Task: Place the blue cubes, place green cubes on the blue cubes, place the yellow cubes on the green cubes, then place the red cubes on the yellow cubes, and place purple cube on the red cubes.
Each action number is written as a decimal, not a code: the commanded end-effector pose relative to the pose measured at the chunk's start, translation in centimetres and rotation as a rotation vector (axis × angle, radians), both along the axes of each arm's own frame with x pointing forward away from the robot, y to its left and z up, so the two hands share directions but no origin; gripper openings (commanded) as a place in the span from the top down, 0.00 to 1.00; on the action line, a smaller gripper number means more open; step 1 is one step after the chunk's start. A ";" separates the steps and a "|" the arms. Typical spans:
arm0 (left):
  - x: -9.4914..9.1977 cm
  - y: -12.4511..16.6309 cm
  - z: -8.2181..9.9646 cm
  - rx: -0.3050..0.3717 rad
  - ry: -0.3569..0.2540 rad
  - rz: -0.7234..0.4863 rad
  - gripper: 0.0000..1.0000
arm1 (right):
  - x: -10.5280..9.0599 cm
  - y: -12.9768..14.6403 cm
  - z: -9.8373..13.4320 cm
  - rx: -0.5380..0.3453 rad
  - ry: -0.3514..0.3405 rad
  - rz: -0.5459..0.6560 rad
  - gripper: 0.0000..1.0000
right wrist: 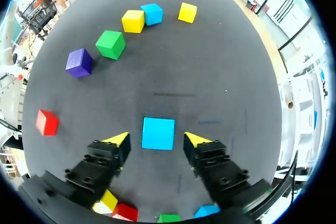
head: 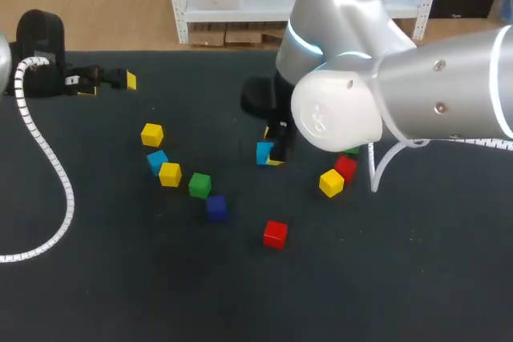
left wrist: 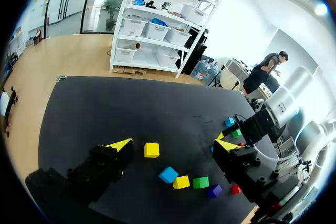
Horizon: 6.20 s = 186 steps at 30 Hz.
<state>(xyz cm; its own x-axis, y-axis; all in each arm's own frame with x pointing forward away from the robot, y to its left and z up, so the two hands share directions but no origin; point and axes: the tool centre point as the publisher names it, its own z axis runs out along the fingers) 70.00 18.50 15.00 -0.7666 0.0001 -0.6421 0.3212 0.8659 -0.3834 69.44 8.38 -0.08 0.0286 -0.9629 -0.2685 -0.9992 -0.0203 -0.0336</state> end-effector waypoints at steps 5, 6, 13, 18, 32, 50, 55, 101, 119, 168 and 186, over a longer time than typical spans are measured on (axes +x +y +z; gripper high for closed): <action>0.0 0.0 0.0 0.000 0.000 0.000 0.00 | -0.6 -2.6 2.6 -0.005 -0.035 -0.056 0.00; 0.0 0.0 0.0 0.000 0.000 0.000 0.00 | -0.6 -3.0 2.9 -0.002 -0.038 -0.070 0.00; 0.0 0.0 0.0 0.000 0.000 0.000 0.00 | -0.4 -5.7 4.5 0.026 -0.030 -0.164 0.00; 0.0 0.0 0.0 0.000 0.000 0.000 0.00 | -0.3 -7.5 5.6 0.036 -0.047 -0.217 0.00; 0.0 0.0 0.0 0.000 0.000 0.000 0.00 | 2.8 -13.8 6.1 0.035 -0.063 -0.345 0.00; 0.0 0.0 0.0 0.000 0.000 0.000 0.00 | 6.8 -16.7 2.9 0.042 -0.055 -0.353 0.00; 0.0 0.0 0.0 0.000 0.000 0.000 0.00 | 7.6 -16.4 2.4 0.049 -0.060 -0.347 0.03; 0.0 0.0 0.0 0.000 0.000 0.000 0.00 | 8.0 -15.2 0.0 0.073 -0.064 -0.347 0.33; 0.0 0.0 0.0 0.000 0.000 0.000 0.00 | 7.3 -15.0 -0.5 0.070 -0.055 -0.367 1.00; 0.0 0.0 0.0 0.000 0.000 0.000 0.00 | 0.7 -5.1 2.0 0.109 -0.030 -0.109 1.00; 0.0 0.0 0.0 0.000 0.000 0.000 0.00 | -1.1 -4.2 0.9 0.107 -0.014 -0.107 1.00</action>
